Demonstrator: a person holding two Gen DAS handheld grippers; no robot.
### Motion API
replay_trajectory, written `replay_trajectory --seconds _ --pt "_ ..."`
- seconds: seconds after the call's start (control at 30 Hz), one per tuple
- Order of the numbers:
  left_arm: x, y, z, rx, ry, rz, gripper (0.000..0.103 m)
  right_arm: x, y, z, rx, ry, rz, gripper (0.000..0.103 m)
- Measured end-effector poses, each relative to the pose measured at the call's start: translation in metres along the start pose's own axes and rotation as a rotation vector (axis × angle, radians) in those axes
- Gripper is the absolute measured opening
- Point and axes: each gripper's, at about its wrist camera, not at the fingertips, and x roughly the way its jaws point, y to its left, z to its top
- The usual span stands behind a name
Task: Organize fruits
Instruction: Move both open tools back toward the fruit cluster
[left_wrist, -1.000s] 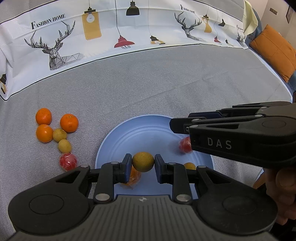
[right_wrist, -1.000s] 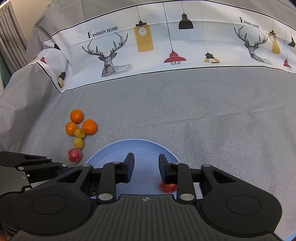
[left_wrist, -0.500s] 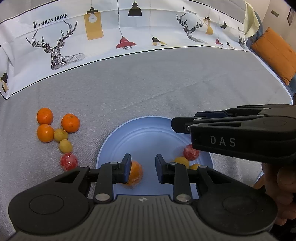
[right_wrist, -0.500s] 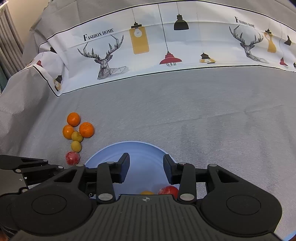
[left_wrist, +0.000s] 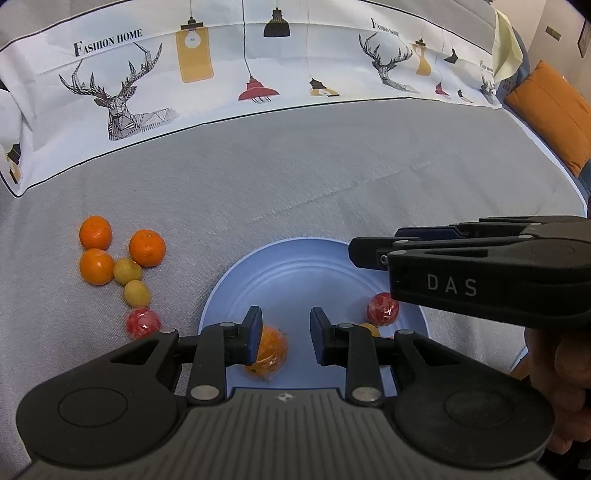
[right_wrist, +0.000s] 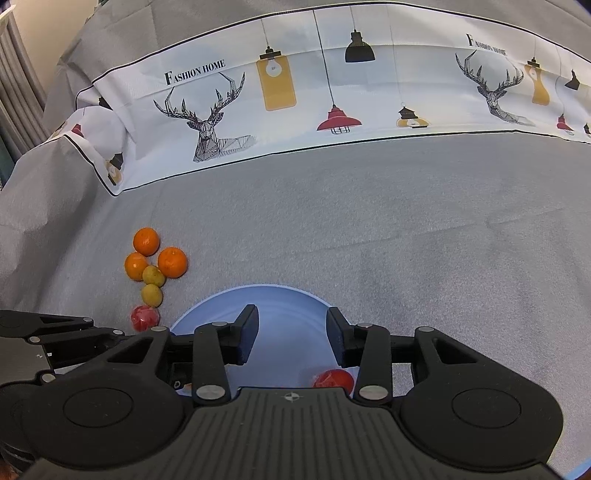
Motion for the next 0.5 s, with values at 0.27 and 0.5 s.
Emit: replay_trajectory --seconds 0.27,0.5 --pt "-0.016 0.007 0.007 -0.047 -0.073 0.027 0.029 -0.007 -0.003 0.004 0.025 -0.065 -0.024 0.043" --pt "-0.039 0.021 0.016 -0.090 -0.187 0.081 0.028 -0.017 -0.006 0.008 0.058 -0.166 -0.028 0.042"
